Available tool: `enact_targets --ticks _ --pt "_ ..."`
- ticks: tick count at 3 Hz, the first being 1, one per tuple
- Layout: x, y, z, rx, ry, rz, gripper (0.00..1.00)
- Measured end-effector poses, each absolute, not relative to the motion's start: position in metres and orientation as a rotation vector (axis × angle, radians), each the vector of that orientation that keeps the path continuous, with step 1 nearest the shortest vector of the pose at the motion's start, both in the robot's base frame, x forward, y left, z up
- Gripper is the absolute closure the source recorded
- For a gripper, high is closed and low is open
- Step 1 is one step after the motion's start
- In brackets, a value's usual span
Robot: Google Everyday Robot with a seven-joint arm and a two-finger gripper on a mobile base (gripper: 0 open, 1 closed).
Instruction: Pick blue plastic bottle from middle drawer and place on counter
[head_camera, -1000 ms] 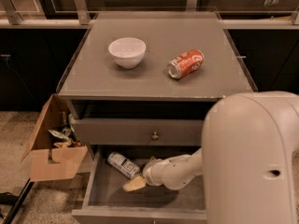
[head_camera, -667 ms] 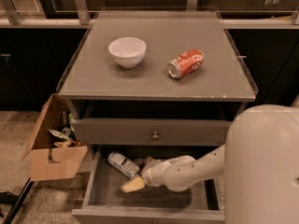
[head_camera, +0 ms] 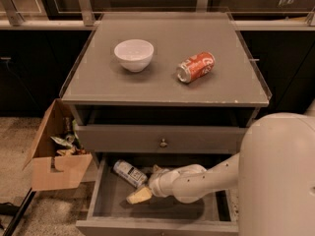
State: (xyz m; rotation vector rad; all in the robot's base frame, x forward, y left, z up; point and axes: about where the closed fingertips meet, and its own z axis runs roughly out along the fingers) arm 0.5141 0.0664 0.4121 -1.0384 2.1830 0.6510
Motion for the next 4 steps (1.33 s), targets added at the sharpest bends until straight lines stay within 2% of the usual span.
enact_targets --ticks 3,4 --pt "0.534 0.106 0.379 -1.020 2.136 0.724 0.00" --pt "0.534 0.106 0.379 -1.020 2.136 0.724 0.21"
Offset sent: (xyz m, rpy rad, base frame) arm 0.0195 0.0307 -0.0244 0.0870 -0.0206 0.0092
